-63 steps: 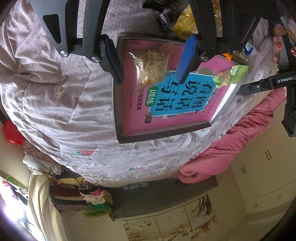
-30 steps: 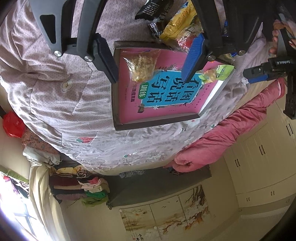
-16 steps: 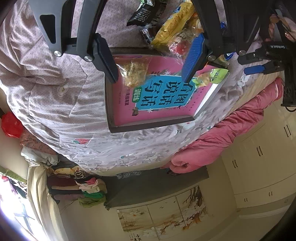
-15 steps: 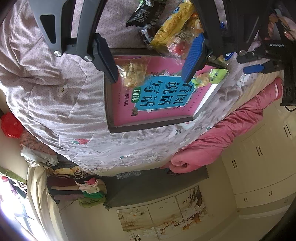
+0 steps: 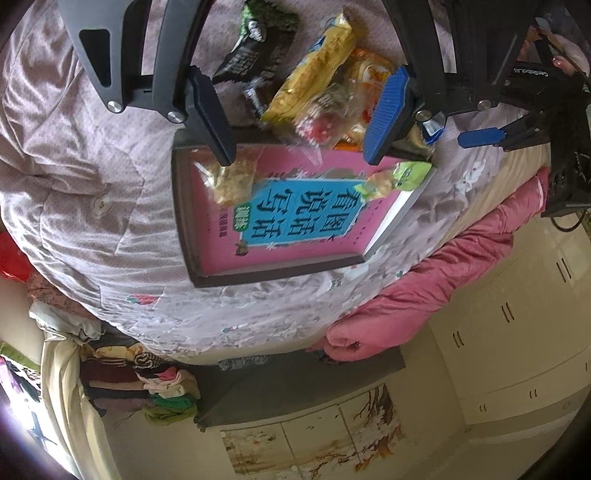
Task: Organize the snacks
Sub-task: 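Move both tools back toward the remaining snack pile, then grasp the blue snack bag with left tool while right tool grasps the red-fruit bag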
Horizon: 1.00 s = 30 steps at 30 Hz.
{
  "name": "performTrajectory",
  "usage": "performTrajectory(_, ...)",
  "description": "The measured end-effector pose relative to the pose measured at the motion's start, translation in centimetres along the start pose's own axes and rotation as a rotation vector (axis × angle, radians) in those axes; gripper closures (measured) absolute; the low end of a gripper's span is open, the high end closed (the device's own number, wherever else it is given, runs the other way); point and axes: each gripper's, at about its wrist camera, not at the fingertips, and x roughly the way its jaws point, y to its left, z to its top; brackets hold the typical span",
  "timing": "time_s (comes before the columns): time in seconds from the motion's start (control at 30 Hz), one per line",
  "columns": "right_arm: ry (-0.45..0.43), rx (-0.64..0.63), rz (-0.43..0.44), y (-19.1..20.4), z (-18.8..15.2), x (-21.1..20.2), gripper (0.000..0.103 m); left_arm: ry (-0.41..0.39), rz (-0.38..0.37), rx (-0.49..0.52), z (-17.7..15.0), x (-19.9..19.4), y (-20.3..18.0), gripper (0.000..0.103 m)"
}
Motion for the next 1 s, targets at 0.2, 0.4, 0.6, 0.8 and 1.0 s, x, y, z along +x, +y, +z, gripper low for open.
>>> performTrajectory(0.2,0.042,-0.009,0.026,1.1,-0.8,0.6,0.032,0.019,-0.004,-0.002,-0.4,0.6,0.0,0.024)
performTrajectory(0.4,0.093,0.017,0.065,1.5,-1.6,1.4,0.032,0.027,-0.007,0.002,-0.5,1.0,0.1,0.024)
performTrajectory(0.6,0.119,0.100,0.097,0.3,-1.8,2.1,0.032,0.041,0.001,0.014,-0.8,1.5,0.2,0.024)
performTrajectory(0.8,0.143,0.121,0.093,-0.2,-2.0,3.0,0.039,0.053,0.003,0.011,-0.9,2.0,0.4,0.024)
performTrajectory(1.0,0.157,0.074,0.099,0.9,-2.0,3.8,0.048,0.051,0.005,0.014,-1.1,2.2,0.4,0.024)
